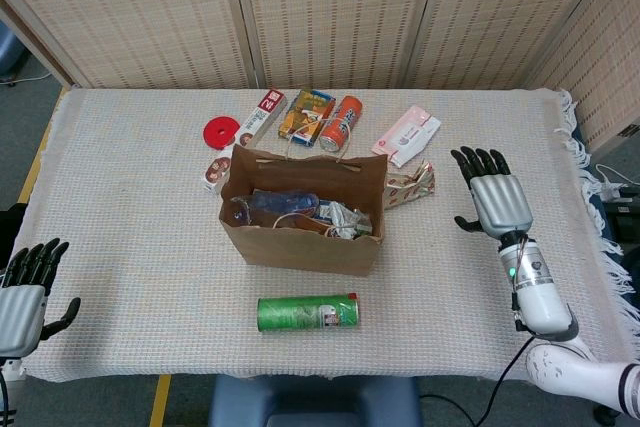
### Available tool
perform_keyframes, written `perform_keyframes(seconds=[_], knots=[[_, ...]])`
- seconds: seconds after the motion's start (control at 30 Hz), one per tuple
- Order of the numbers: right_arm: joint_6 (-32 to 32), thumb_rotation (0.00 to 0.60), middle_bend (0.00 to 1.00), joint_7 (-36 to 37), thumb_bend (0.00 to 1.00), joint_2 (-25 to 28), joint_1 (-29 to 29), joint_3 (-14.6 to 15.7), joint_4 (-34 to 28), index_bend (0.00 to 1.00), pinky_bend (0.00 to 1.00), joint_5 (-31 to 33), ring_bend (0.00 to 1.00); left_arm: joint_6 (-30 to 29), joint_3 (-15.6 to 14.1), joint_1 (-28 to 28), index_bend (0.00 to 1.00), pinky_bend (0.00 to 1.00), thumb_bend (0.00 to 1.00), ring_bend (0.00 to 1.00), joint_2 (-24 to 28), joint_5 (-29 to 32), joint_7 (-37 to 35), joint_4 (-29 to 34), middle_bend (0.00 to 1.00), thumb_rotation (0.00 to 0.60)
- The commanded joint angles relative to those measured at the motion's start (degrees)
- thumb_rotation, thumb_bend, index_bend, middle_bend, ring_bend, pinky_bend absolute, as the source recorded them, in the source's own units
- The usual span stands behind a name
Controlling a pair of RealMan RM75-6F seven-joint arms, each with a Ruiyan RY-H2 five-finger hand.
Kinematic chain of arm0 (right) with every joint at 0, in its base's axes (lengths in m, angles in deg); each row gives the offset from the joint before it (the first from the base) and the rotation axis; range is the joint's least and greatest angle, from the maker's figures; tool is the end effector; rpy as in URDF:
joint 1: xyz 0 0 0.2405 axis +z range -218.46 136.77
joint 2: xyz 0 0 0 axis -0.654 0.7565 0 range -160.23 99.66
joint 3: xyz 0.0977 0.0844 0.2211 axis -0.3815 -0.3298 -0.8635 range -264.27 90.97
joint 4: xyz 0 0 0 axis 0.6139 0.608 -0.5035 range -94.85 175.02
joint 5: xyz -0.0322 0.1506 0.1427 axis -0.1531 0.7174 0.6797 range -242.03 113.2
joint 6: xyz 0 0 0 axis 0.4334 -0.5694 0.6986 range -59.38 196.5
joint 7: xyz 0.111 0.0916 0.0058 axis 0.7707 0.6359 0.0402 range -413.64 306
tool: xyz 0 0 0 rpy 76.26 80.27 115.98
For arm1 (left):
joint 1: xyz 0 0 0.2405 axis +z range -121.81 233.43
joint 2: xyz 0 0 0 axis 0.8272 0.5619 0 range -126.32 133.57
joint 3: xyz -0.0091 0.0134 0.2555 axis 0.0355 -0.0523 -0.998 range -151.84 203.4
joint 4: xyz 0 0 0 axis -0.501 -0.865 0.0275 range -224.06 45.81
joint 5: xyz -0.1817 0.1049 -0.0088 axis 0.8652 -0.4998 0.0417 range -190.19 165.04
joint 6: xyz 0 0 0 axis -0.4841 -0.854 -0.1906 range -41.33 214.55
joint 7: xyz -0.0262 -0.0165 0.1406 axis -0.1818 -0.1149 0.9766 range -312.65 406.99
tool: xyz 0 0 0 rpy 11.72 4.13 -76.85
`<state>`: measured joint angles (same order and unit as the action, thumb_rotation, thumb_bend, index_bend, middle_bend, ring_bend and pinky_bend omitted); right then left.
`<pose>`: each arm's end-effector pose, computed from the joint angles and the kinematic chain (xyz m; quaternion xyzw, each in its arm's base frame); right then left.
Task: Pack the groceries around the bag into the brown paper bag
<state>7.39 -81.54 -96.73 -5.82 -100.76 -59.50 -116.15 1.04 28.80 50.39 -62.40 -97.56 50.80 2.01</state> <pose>-0.2032 -0.3457 0.1206 0.6639 -0.3781 0.3170 0.5619 -0.3120 0.1847 0.1527 -0.5979 -0.3704 -0.3777 0.6022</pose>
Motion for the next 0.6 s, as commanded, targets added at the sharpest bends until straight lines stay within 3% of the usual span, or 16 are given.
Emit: perform_keyframes(seconds=[0.03,0.37,0.6], knots=[[4.23,0.600,0.01,-5.69,0.08,-7.34,5.20,1.32,9.33,0.00,0.02,6.57,0.00,0.10,0.02,-0.05,0.00,0.00,0.35,0.00,0.05,0.03,-0.20,0.00,0.00,0.600],[9.31,0.600,0.01,-8.89,0.09,-20.94,12.49,1.62,25.56,0.00,0.04,9.92,0.00,0.34,0.12,-0.17,0.00,0.00,0.35,0.00,0.15,0.17,-0.94,-0.05,0.00,0.600],[12.46,0.600,0.01,-10.14,0.14,-28.87,16.72,0.69,35.99,0.00,0.06,12.23,0.00,0.49,0.16,-0.24,0.00,0.00,0.35,0.00,0.23,0.23,-1.50,-0.17,0.00,0.600]])
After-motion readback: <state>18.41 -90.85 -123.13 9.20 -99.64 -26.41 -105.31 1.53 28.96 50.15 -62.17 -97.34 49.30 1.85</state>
